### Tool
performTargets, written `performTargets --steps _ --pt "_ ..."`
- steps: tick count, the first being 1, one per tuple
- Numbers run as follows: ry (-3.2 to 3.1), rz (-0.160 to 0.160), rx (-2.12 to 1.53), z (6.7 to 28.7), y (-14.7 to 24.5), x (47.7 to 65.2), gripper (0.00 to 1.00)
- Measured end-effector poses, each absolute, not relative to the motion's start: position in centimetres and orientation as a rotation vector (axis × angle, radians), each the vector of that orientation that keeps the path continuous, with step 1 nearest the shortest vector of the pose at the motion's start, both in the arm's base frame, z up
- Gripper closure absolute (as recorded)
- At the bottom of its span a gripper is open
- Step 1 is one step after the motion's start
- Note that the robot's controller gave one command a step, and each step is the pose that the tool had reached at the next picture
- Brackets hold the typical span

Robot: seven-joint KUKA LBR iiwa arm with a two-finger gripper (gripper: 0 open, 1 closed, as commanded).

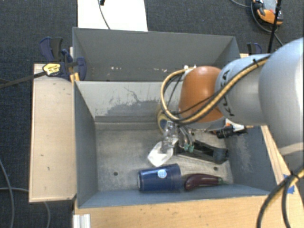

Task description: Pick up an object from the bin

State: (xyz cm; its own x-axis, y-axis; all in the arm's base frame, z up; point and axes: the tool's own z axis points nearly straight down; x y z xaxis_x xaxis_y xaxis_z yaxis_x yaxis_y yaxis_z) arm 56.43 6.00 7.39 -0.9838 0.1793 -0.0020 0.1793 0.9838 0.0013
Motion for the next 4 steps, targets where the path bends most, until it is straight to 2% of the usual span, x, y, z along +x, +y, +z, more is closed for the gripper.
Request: performTargets --steps 2,4 --pt "3.128 0.002 0.284 7.7 6.0 56.3 1.0" --pt "3.133 0.0 0.285 11.8 6.0 56.1 1.0"
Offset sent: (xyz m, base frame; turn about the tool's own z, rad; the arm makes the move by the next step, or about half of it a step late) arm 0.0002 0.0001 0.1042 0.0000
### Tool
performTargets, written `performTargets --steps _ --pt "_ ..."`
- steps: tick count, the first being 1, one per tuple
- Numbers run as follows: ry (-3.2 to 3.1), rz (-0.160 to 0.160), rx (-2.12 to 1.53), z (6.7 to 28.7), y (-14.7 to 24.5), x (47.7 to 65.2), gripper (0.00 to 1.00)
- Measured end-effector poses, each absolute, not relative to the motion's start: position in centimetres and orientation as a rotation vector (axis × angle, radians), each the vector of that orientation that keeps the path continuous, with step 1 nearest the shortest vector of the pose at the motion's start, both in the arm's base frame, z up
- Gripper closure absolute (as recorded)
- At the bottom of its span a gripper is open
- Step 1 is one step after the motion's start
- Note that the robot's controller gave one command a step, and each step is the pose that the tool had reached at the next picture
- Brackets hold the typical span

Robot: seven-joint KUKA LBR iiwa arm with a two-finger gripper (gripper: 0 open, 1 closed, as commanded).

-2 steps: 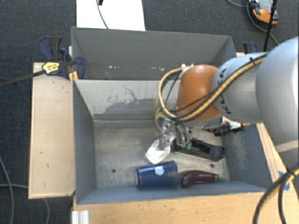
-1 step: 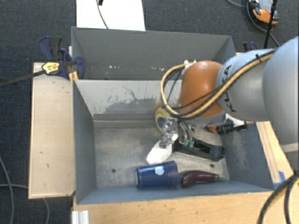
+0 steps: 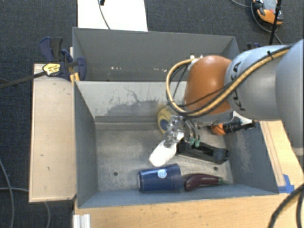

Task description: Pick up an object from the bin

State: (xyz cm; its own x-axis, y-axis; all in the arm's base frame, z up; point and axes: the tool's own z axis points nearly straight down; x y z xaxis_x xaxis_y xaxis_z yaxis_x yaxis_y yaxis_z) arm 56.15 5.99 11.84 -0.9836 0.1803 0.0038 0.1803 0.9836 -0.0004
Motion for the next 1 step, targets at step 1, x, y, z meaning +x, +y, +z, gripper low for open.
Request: performTargets --steps 1 --pt "-3.133 -0.002 -0.285 13.95 6.0 56.28 1.0"
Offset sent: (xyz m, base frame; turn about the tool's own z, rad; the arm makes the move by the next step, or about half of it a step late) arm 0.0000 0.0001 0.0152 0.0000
